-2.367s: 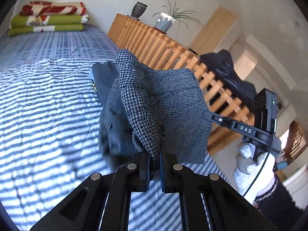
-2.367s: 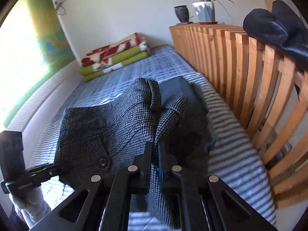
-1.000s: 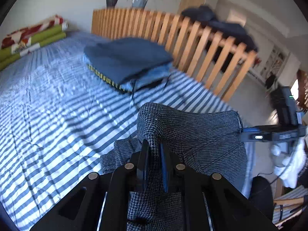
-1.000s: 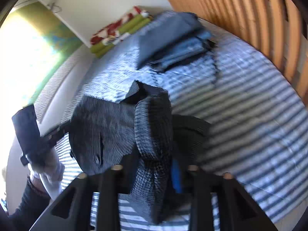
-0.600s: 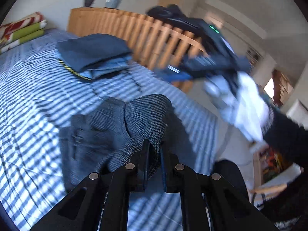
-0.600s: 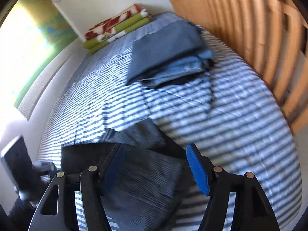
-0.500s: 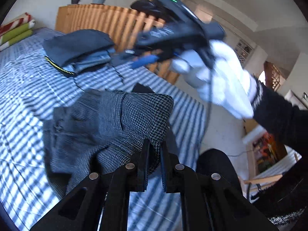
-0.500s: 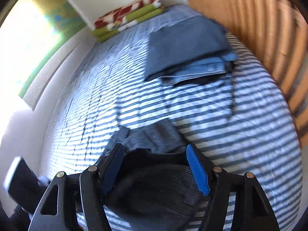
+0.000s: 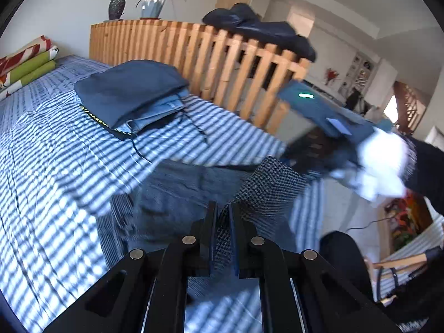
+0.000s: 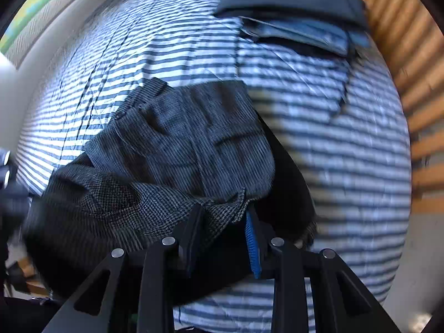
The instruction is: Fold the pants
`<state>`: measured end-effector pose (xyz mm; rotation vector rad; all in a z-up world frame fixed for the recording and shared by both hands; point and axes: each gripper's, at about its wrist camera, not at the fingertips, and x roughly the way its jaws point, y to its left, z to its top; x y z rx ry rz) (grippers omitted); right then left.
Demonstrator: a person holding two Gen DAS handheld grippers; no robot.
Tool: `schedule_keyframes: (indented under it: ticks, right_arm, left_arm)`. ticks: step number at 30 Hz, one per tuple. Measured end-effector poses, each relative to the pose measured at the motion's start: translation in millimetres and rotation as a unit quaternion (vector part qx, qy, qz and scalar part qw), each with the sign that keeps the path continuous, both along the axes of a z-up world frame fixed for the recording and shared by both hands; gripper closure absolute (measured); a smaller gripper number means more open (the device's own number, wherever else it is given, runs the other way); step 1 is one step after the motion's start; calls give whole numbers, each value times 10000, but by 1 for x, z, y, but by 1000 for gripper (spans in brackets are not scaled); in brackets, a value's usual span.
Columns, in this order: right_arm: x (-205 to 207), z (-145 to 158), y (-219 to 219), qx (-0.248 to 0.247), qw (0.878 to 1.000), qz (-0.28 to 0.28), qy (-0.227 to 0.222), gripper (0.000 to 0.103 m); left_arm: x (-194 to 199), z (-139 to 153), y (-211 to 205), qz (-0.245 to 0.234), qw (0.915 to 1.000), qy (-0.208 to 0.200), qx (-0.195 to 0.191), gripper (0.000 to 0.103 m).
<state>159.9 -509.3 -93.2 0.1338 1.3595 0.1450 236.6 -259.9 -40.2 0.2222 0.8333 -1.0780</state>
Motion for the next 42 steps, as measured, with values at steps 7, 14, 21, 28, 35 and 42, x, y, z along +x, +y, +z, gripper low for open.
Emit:
schedule_keyframes:
  ticks: [7,14,21,28,35,42]
  right_arm:
    - [-29,8,-90,569,9795,-1819,-648,64]
    - [-45,-16,-98,1728,9711,-1537,-596,40]
    - [-16,-47,-71,1812,9726,-1435,-248,39]
    - [-9,-64,-79,1955,9643,-1782,-147,65]
    - [-14,-45,-70,1469,9736,-1680,-488,78]
    - [-36,15,-28,901,9813,-1048,-1341,81]
  left_arm:
    - [93,-62,-74,744,9928,-124,927,102]
    - [144,-80,-50,1140,9855,1191,403,41]
    - [170,-95,-49,869,9601,2658,30,31]
    - [157,-91,-67,448,9623,2679,118,24]
    - [144,-104,-85,583,9728,2094,799,73]
    - [113,-72,-54,937,9917,641,606,28]
